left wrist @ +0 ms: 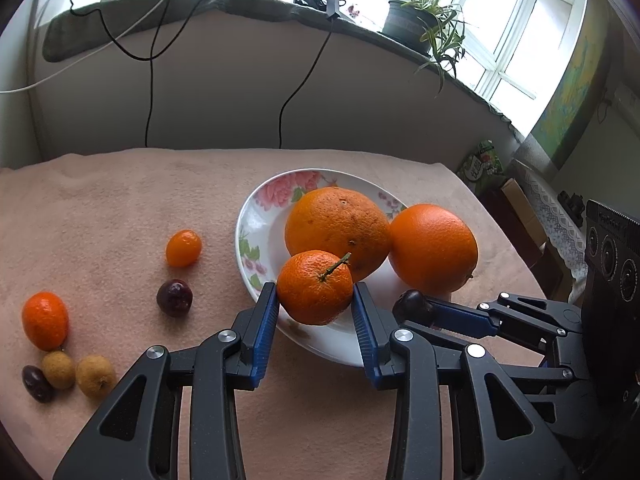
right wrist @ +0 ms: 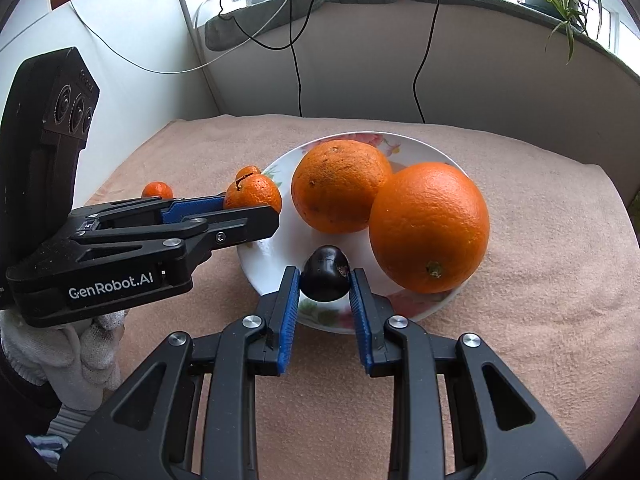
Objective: Organize fruits
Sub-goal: 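Open the right tool to drop the plum while the left tool releases the tangerine onto the plate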
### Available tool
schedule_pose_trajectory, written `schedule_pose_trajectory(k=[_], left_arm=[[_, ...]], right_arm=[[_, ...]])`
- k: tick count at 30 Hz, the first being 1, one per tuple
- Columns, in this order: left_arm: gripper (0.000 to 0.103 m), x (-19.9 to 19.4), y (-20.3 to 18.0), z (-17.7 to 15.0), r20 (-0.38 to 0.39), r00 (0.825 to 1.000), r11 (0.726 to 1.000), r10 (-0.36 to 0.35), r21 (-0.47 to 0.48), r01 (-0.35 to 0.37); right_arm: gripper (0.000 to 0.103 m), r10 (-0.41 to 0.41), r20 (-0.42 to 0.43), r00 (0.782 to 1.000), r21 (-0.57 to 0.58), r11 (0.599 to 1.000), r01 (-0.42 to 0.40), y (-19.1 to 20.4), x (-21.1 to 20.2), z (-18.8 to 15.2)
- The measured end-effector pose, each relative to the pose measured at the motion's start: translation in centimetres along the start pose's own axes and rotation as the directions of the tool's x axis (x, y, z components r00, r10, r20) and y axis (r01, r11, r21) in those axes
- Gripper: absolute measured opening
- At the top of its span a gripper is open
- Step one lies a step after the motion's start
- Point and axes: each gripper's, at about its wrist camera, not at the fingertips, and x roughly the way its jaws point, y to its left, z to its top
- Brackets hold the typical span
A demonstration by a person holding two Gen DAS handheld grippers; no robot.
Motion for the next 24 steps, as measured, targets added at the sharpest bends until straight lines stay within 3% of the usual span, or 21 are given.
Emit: schedule_pose_trajectory(k=[4,5,6,7,13,24], left_arm=[[0.036,0.2,-0.1,0.1,-0.004,1.000,1.000,0.005,0.003,-0.005],[0.037,0.2,0.0,0.2,-0.005,1.000,1.000,0.002,0.002,-0.002],[0.041,0.2,0.0,0.2,-0.003,1.000,1.000,-0.001,-0.002,0.001],[0.050,0.1,0.0,0.3,-0.002,1.000,1.000,0.001,-0.006,-0.001],[0.057,-0.7,0.3,0.5,0.018,1.000,1.000,0.002,-0.017,-0.002],[0.062,-1.7,0.8,0.2,0.039,0.999,0.999,0.015,-0.033,-0.013]], right_arm=[[0.029,-0.005,0.000,1.000,-0.002,1.000,0.005,0.0,0.0,0.2],[0.034,-0.009,0.001,1.000,-0.003,1.000,0.009,0.0,0.0,0.2],[0.048,0.002,0.004,1.000,-0.005,1.000,-0.002,0.1,-0.1,0.2],[0.056,0.010,0.007,1.000,-0.009,1.000,-0.010,0.2,-0.1,0.1],[0.070,0.000,0.030,1.000,-0.040,0.999,0.002,0.8,-0.5,0.0],[0.073,0.011,0.041,0.999,-0.036,0.999,-0.010,0.9,-0.9,0.0]])
